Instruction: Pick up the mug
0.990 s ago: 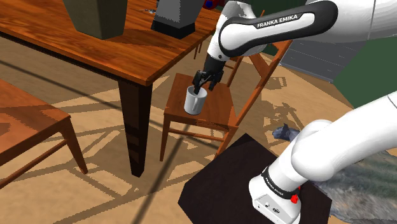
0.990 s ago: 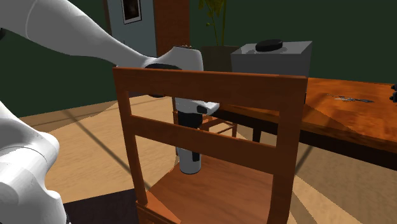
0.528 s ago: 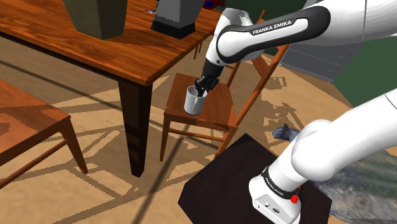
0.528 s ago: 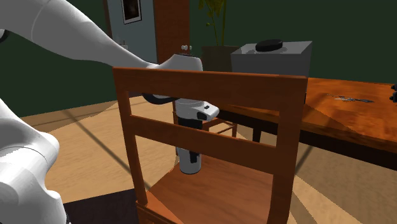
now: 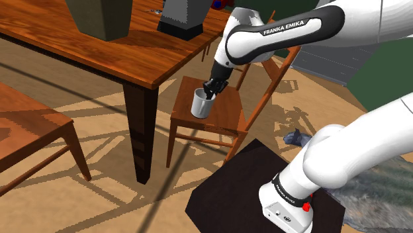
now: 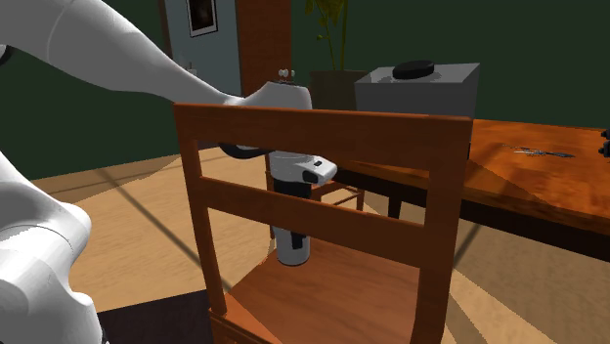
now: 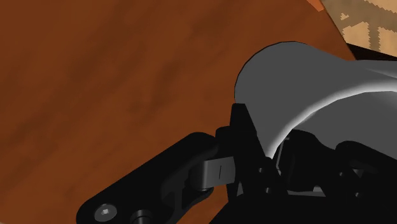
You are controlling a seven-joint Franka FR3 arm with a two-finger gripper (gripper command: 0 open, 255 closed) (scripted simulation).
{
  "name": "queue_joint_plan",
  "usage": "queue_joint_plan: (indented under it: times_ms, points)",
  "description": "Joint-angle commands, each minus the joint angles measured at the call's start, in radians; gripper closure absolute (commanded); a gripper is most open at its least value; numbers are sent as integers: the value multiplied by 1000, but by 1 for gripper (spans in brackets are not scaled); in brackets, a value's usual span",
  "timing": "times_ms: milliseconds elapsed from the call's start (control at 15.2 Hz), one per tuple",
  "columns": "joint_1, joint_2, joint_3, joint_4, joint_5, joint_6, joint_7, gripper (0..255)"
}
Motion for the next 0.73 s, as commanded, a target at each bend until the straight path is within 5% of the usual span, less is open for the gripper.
queue_joint_plan:
  times_ms: [0,660]
  points:
    - [-1,-10,0,12,-1,-22,1,255]
    - [-3,-60,-3,107,-8,-166,11,255]
